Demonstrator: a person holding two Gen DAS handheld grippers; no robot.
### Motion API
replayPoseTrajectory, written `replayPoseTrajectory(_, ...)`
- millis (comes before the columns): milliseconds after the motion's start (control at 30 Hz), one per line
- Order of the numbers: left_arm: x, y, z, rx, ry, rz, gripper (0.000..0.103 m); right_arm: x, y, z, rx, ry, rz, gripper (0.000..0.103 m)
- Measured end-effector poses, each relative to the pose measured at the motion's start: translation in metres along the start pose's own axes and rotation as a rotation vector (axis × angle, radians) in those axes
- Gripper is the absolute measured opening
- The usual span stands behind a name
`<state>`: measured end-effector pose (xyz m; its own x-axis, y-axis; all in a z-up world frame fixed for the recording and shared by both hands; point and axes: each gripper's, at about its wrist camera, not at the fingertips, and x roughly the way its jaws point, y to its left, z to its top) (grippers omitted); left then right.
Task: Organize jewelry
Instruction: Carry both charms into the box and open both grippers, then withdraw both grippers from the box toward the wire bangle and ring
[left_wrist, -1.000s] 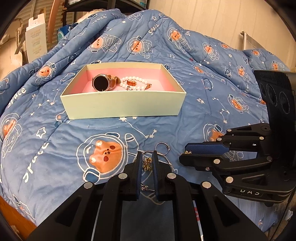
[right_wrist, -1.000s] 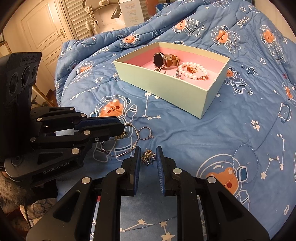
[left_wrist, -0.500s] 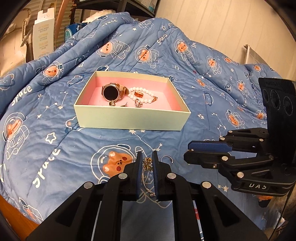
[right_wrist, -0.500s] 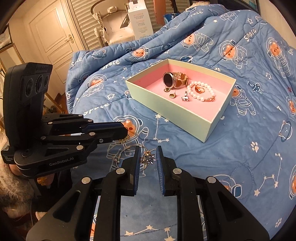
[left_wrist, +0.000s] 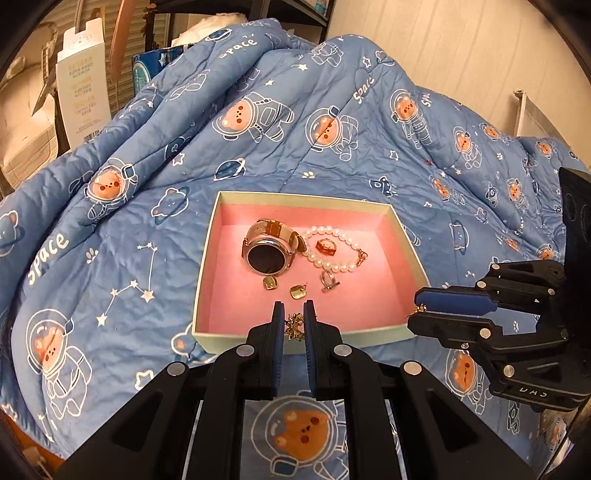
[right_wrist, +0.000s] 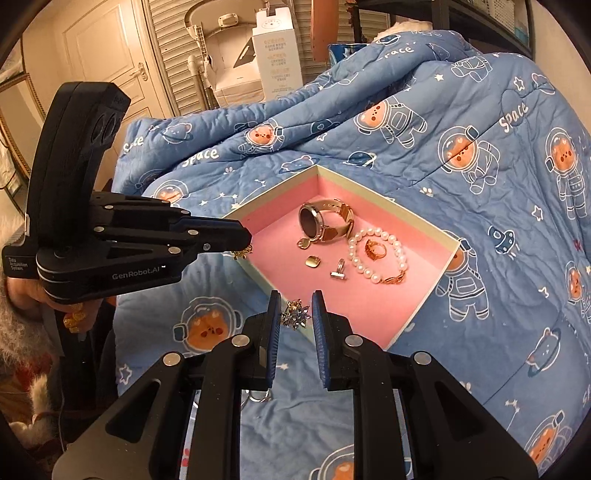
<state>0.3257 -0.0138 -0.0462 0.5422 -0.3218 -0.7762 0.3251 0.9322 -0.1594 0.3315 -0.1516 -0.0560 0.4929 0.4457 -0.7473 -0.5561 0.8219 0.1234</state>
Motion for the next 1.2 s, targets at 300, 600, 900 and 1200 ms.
replayPoseTrajectory(300,0.044,0.017,0.023,-0.031,0.135,0.035,0.010,0.042,-0.021,0.024,0.003,0.072,-0.033,0.018)
replayPoseTrajectory(600,0.069,0.017,0.031,0.010,0.229,0.080,0.010,0.073,-0.027,0.033,-0.002,0.245,-0.049,0.018)
replayPoseTrajectory(900,0.077,0.014,0.030,0.033,0.259,0.091,0.010,0.092,-0.029,0.033,-0.001,0.341,-0.055,0.018)
replayPoseTrajectory(1200,0.075,0.010,0.029,0.038,0.236,0.068,0.017,0.099,-0.027,0.030,-0.008,0.343,-0.065,0.018)
